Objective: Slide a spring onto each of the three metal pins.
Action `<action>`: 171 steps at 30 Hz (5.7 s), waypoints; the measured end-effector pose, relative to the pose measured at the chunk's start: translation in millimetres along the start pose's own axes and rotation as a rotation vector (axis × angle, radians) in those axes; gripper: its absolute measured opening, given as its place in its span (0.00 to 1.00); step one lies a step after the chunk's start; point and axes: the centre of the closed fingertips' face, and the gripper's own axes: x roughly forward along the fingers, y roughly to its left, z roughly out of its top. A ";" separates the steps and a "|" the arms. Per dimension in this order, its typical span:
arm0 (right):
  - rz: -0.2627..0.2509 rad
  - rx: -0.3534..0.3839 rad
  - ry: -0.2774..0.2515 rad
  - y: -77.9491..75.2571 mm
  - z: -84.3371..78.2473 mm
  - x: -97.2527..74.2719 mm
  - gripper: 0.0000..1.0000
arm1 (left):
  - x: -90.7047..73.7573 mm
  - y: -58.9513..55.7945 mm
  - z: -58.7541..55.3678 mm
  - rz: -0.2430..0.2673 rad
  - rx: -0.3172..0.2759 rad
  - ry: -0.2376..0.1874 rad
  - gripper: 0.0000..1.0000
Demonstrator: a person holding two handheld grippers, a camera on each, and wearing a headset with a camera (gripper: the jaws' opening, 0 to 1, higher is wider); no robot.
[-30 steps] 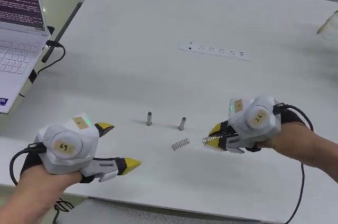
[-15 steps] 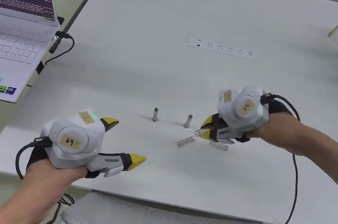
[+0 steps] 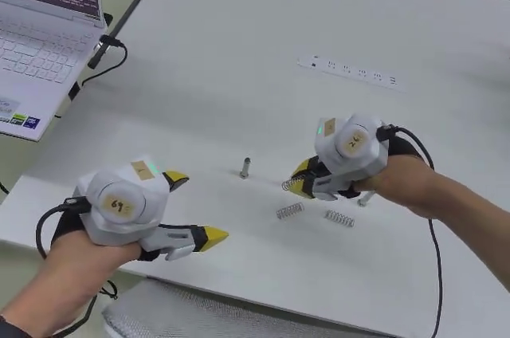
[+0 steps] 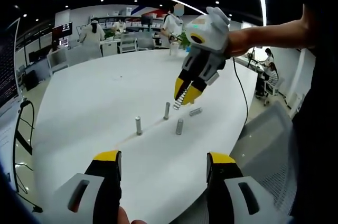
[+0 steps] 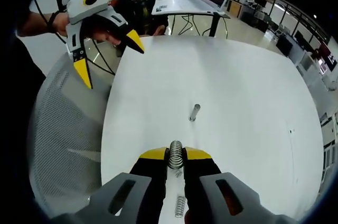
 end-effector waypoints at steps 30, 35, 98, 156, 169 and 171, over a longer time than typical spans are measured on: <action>0.007 -0.050 0.061 -32.8 32.9 42.0 0.09 | 2.4 -1.0 -5.1 -0.020 0.009 0.006 0.62; 0.011 -0.049 0.058 -35.9 36.8 46.4 0.09 | 2.1 -0.2 -5.4 -0.018 0.006 0.007 0.62; 0.063 -0.091 0.102 -34.2 46.8 74.1 0.09 | 7.7 -8.8 -9.5 -0.045 -0.023 0.019 0.61; 0.117 -0.124 0.177 -27.1 28.8 110.6 0.17 | 8.1 -5.8 -10.8 -0.043 -0.031 0.029 0.60; 0.070 -0.139 0.159 -34.3 29.9 93.7 0.32 | 11.8 -11.3 -6.6 -0.051 -0.020 0.029 0.60; 0.062 -0.139 0.158 -34.6 30.2 90.0 0.34 | 11.9 -11.9 -5.7 -0.050 -0.020 0.027 0.60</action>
